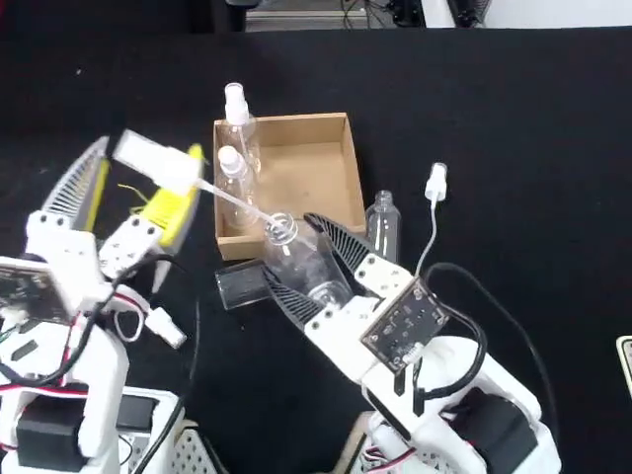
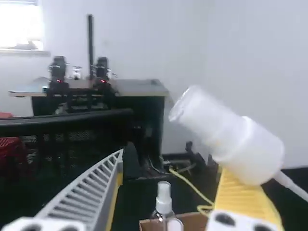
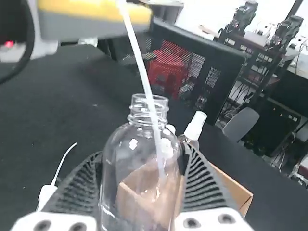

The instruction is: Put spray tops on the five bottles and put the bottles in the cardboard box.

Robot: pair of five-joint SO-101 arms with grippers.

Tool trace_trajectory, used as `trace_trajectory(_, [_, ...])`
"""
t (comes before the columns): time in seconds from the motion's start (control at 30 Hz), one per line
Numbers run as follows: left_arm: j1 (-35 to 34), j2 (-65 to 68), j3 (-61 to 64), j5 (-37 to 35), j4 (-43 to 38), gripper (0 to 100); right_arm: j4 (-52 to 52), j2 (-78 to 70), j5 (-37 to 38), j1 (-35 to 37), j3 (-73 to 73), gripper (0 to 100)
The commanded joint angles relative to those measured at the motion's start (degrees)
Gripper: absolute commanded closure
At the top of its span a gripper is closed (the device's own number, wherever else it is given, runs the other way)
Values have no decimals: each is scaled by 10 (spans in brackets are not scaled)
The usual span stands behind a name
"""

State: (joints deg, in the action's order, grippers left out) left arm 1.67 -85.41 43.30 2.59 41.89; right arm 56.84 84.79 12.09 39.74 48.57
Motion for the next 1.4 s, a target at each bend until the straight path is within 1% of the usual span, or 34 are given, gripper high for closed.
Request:
trace_trajectory(0.0, [30, 6, -36, 37, 7, 711, -37, 2, -3, 8, 1, 988])
trace_trajectory(0.1, [39, 7, -35, 52, 9, 711, -50, 2, -18, 9, 4, 987])
trace_trajectory(0.2, [62, 7, -39, 72, 32, 711, -68, 1, -40, 9, 3, 987])
trace_trajectory(0.3, [90, 7, -39, 94, 53, 711, -81, -3, -42, 9, 4, 987])
trace_trajectory(0.37, [96, 8, -40, 105, 55, 711, -84, -3, -42, 16, 5, 987])
trace_trajectory(0.5, [97, 18, -58, 107, 44, 711, -84, -3, -42, 46, 5, 987])
trace_trajectory(0.57, [97, 41, -76, 107, 46, 711, -85, -3, -42, 47, 5, 987])
trace_trajectory(0.7, [98, 91, -142, 106, 80, 711, -85, 1, -42, 47, 15, 987])
trace_trajectory(0.8, [95, 127, -182, 107, 87, 711, -85, 2, -42, 49, 21, 987])
trace_trajectory(0.9, [97, 145, -212, 107, 89, 711, -85, 2, -42, 51, 23, 987])
trace_trajectory(1.0, [98, 154, -240, 106, 114, 711, -85, 2, -42, 49, 21, 987])
trace_trajectory(1.2, [94, 147, -247, 115, 180, 711, -86, 2, -42, 48, 19, 987])
trace_trajectory(1.27, [94, 147, -248, 129, 189, 711, -86, 2, -42, 48, 19, 987])
trace_trajectory(1.37, [94, 148, -248, 128, 189, 711, -86, 2, -42, 48, 19, 988])
